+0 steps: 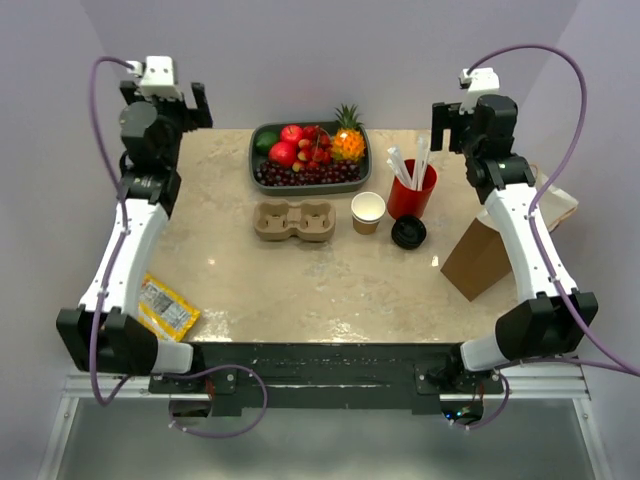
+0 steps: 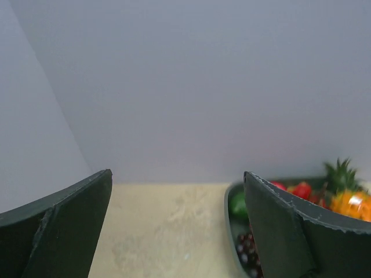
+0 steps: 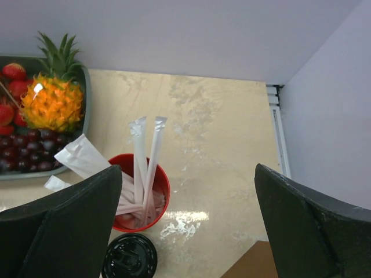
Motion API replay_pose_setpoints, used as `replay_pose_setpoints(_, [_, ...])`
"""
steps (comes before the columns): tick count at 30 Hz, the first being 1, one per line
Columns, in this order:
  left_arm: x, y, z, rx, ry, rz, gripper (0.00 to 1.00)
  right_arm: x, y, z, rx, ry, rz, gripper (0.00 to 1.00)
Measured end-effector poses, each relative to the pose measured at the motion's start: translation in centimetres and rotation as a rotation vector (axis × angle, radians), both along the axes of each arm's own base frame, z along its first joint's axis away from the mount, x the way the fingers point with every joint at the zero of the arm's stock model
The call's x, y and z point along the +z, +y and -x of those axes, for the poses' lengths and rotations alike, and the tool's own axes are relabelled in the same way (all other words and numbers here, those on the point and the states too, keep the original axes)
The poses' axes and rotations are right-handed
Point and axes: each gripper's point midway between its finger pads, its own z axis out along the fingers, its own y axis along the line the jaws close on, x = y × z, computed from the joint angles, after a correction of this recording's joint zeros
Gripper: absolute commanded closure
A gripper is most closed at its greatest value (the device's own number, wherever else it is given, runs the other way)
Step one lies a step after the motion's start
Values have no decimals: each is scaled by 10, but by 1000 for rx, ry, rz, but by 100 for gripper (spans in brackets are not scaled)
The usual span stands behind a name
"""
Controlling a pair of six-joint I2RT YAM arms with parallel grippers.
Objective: Pack the takeout coffee
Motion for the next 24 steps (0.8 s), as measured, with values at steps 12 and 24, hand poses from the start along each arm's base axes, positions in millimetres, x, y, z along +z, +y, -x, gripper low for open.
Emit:
replay_pose_setpoints(12, [-6,-4,8,-20,22,3,1,2,2,3,26,-6,20,1])
replay_pose_setpoints(24, [-64,-49,25,-266,219,-36,1,-14,78,57,626,53,216,22])
